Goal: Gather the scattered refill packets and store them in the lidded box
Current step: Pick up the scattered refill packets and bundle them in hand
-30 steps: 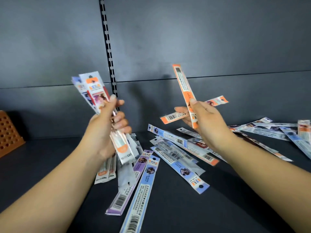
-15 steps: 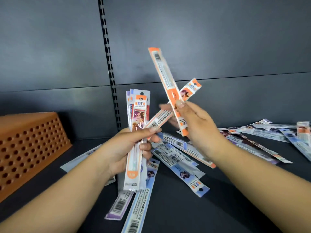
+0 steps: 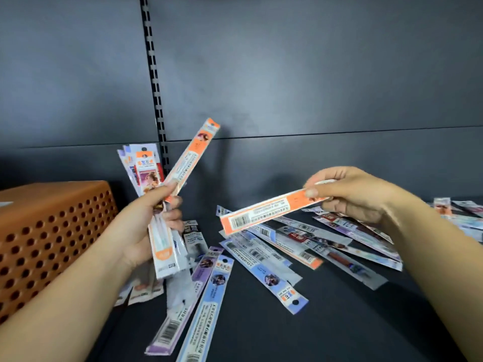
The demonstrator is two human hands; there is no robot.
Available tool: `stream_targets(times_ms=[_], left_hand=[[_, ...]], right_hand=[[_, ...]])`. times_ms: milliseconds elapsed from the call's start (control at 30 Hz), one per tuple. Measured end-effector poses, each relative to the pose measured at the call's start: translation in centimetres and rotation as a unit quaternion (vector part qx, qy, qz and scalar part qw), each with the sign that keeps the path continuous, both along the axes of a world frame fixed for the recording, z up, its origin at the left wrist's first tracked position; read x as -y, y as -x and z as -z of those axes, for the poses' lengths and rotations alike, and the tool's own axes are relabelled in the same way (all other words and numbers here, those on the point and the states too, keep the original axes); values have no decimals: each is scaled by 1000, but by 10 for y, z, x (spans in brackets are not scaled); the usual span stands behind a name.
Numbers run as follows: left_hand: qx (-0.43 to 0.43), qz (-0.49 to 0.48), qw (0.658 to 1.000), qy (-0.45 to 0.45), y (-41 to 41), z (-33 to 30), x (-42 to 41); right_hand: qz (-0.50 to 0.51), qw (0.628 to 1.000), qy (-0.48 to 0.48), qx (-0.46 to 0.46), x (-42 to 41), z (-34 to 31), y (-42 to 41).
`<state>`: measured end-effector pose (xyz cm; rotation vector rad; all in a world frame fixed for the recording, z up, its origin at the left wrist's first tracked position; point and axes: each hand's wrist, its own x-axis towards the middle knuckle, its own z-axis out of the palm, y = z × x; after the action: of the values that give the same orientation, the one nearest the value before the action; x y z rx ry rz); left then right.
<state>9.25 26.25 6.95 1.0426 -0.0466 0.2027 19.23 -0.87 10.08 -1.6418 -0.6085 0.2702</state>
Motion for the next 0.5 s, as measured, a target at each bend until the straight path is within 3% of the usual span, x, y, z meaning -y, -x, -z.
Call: stream_targets(times_ms=[133,233,333,500], left_hand=[[-85,90,982,-146,7,6,18],[-92,163,964,-187,8,11,28],[-85,168,960,-208,10,11,30],[-60,170,948,-264,11,12,37]], right_hand=[[-63,997,46,-12,-4,0,8],[-69,996,-39,-34,-13,-2,12],[-44,984,-154,-74,-17,-3,12],[-12,979,-179,-101,-27,2,10]])
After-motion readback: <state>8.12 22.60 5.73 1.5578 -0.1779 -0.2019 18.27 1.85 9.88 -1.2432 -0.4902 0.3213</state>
